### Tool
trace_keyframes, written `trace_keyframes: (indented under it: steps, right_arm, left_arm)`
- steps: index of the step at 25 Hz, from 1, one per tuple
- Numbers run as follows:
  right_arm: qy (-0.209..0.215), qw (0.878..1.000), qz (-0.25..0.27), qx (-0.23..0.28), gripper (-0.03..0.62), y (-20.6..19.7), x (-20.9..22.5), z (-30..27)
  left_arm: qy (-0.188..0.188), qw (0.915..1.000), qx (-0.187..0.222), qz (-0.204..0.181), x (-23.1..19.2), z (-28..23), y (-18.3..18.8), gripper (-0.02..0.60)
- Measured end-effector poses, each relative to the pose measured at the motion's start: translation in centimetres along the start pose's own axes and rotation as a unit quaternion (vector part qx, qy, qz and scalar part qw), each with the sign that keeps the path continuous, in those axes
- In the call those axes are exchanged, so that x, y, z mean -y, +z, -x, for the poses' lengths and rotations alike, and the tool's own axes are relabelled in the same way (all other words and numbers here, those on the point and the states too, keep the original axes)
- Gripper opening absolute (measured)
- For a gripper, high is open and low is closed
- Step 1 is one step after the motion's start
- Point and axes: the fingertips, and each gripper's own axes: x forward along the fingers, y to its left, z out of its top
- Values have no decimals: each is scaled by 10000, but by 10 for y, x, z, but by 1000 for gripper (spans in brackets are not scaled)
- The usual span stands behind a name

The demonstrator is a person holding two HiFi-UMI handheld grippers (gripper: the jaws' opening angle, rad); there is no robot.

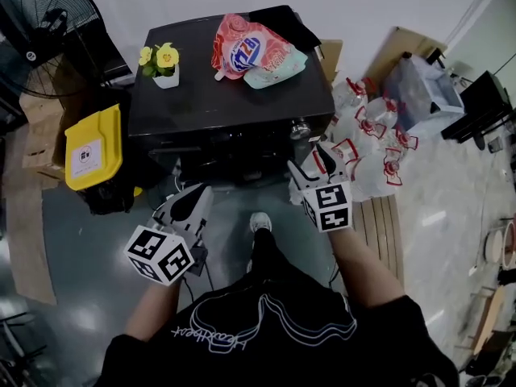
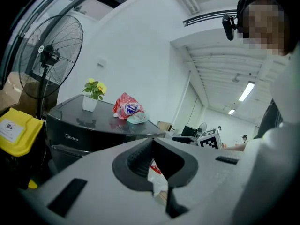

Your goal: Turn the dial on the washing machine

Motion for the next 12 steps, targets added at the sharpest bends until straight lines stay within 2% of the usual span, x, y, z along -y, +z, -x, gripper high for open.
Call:
trace_keyframes:
  steps: [6, 12]
  right_arm:
    - [-209, 9993, -58, -316, 302, -26, 21, -48]
    - [-498, 9975, 115, -479, 299, -41, 35, -79]
  left_arm:
    - [292, 9994, -78, 154, -23, -10, 2, 5]
    - [571, 9976, -178, 359, -45, -10, -5, 5]
